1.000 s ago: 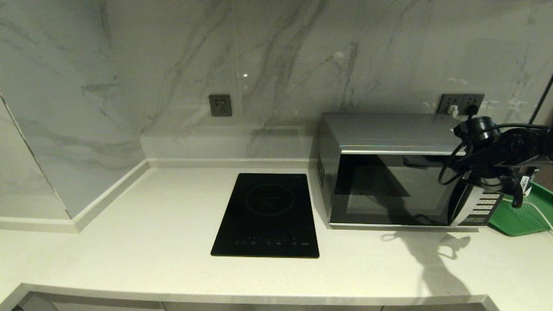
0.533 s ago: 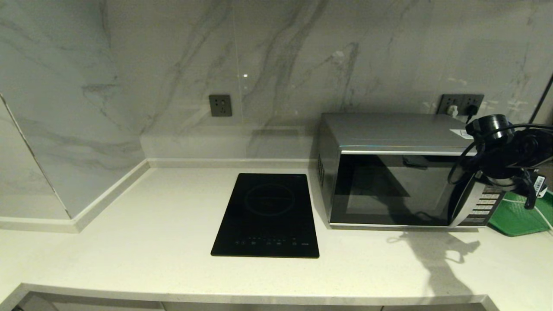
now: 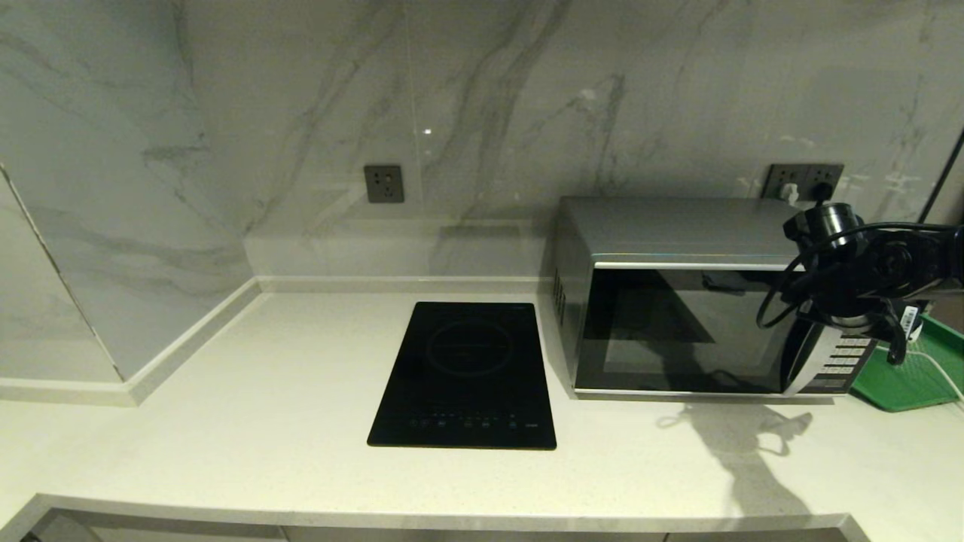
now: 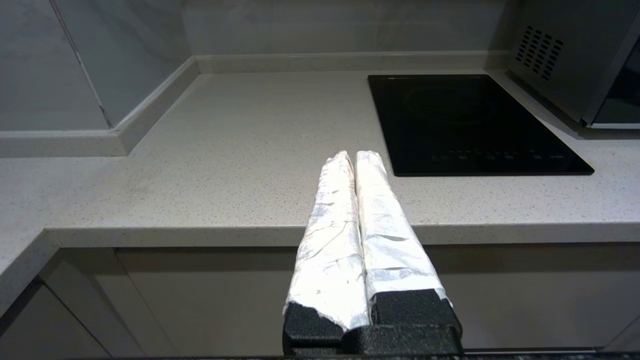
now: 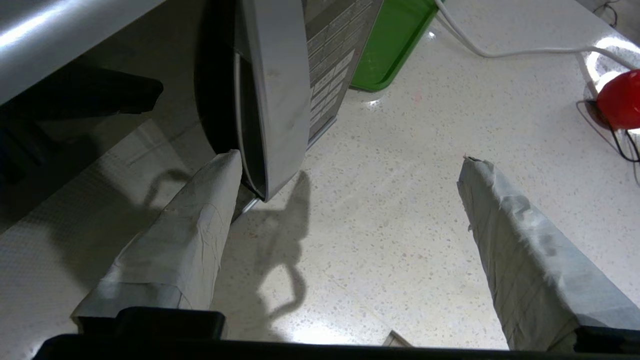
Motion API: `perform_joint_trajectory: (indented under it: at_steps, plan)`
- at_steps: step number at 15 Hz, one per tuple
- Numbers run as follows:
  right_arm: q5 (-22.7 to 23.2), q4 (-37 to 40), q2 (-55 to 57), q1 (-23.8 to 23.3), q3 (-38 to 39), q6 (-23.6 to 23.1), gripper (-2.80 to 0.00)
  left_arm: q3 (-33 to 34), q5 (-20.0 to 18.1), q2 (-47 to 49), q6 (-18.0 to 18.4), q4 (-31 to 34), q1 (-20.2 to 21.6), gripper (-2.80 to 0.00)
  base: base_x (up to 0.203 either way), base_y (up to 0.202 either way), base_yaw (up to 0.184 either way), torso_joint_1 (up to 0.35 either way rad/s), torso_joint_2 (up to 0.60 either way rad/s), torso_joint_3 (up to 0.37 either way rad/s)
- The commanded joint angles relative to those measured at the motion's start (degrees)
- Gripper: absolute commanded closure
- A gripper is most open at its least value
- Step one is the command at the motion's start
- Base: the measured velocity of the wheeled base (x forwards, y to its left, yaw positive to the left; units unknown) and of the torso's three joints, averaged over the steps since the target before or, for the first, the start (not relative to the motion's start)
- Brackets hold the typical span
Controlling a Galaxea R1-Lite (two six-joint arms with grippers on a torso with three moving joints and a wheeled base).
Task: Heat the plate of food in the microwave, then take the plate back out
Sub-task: Open the microwave oven
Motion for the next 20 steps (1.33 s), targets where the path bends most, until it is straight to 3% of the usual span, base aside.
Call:
perform_joint_trajectory:
  at_steps: [1, 9, 17, 20]
  plan:
    - [-0.2, 0.0, -0.1, 0.8, -1.3, -0.5, -2.80, 0.0, 0.0, 0.0, 0.0, 0.0, 0.0, 0.00, 0.000, 0.000, 0.000, 0.000, 0.00, 0.000]
    - [-0.5, -0.1, 3.5, -6.8, -3.0, 1.6, -2.80, 0.0, 0.0, 0.0, 0.0, 0.0, 0.0, 0.00, 0.000, 0.000, 0.000, 0.000, 0.00, 0.000]
    - [-1.0, -0.2, -2.1, -6.5, 2.0, 5.0, -2.80, 0.0, 0.0, 0.0, 0.0, 0.0, 0.0, 0.00, 0.000, 0.000, 0.000, 0.000, 0.00, 0.000]
    - [-4.2, -2.6, -6.4, -7.2, 6.4, 6.2, -2.80, 0.0, 0.0, 0.0, 0.0, 0.0, 0.0, 0.00, 0.000, 0.000, 0.000, 0.000, 0.00, 0.000]
